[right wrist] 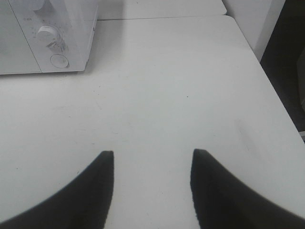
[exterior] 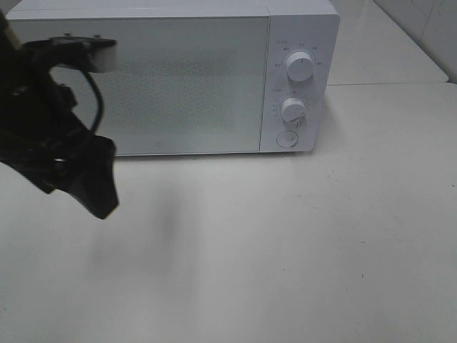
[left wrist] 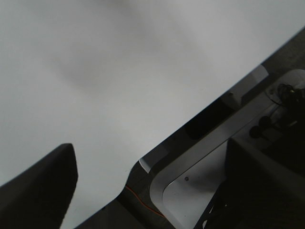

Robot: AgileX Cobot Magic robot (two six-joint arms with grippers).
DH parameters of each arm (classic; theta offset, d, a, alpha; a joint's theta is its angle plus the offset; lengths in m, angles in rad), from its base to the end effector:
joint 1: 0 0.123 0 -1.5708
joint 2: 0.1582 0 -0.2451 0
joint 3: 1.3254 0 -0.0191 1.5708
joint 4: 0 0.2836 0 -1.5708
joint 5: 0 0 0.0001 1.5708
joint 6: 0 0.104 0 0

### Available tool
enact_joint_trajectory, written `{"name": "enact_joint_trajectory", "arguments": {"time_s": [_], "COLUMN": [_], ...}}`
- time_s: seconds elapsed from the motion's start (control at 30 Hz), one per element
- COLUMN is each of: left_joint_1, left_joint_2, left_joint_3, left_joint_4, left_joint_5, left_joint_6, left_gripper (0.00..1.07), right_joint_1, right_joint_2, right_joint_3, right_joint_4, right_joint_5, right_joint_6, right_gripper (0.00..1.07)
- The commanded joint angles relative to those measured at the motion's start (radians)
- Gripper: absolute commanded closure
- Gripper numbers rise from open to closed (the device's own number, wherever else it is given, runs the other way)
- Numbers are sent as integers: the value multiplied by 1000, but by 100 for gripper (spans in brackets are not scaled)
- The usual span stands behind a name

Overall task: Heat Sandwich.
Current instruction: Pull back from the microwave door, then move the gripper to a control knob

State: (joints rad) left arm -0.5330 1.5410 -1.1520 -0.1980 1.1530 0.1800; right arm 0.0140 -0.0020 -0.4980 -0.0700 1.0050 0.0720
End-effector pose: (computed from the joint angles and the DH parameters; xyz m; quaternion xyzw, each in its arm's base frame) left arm 0.2664 -0.1789 0.1985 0.3141 0.9431 -0.1012 0.0405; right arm 0.0784 -0.0050 0.2920 0.0247 0.8375 -0.0115 0.5458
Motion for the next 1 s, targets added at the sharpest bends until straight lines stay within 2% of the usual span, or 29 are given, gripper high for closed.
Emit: {"name": "enact_joint_trajectory", "arguments": {"time_s": [0.03, 0.1, 0.17, 0.2, 0.23, 0.33, 0.37, 0.43, 0.47, 0.5, 0.6, 0.63, 0.67, 0.73, 0.77, 0.83, 0.9, 1.0], "left_joint_1": [86, 179, 208, 276, 308, 356, 397, 426, 426, 447, 469, 469, 471, 471, 471, 471, 471, 471], "left_joint_2": [-59, -126, -148, -211, -240, -321, -418, -513, -513, -614, -773, -773, -887, -987, -987, -1133, -1272, -1351], "left_joint_3": [45, 110, 131, 186, 209, 263, 317, 361, 361, 403, 470, 470, 506, 540, 540, 591, 589, 590], "left_joint_4": [65, 87, 88, 88, 88, 88, 88, 88, 88, 88, 88, 88, 91, 95, 95, 101, 107, 109], "left_joint_5": [52, 68, 68, 74, 79, 91, 95, 94, 94, 91, 82, 82, 80, 79, 79, 78, 65, 46], "left_joint_6": [-99, -129, -132, -131, -127, -124, -124, -124, -124, -132, -155, -155, -173, -185, -185, -185, -180, -180], "left_gripper": [27, 27, 27, 27, 27, 27, 27, 27, 27, 27, 27, 27, 27, 27, 27, 27, 28, 28], "right_joint_1": [-1, -1, 1, 2, 2, 2, 2, 2, 2, 2, 2, 2, 2, 2, 2, 8, 29, 36], "right_joint_2": [-29, -29, -29, -29, -29, -29, -29, -29, -29, -29, -29, -29, -29, -29, -29, -29, -29, -29], "right_joint_3": [2, 2, 2, 2, 2, 2, 2, 2, 2, 2, 2, 2, 2, 2, 2, 2, 2, 2], "right_joint_4": [-4, -4, -4, -4, -4, -4, -4, -4, -4, -4, -4, -4, -4, -4, -4, -4, -3, -3], "right_joint_5": [-8, -8, -8, -8, -8, -8, -8, -8, -8, -8, -8, -8, -8, -8, -8, -8, -8, -8], "right_joint_6": [-10, -10, -10, -10, -10, -10, -10, -10, -10, -10, -10, -10, -10, -10, -10, -10, -10, -10], "right_gripper": [57, 57, 57, 57, 57, 57, 57, 57, 57, 57, 57, 57, 57, 57, 57, 57, 57, 57]}}
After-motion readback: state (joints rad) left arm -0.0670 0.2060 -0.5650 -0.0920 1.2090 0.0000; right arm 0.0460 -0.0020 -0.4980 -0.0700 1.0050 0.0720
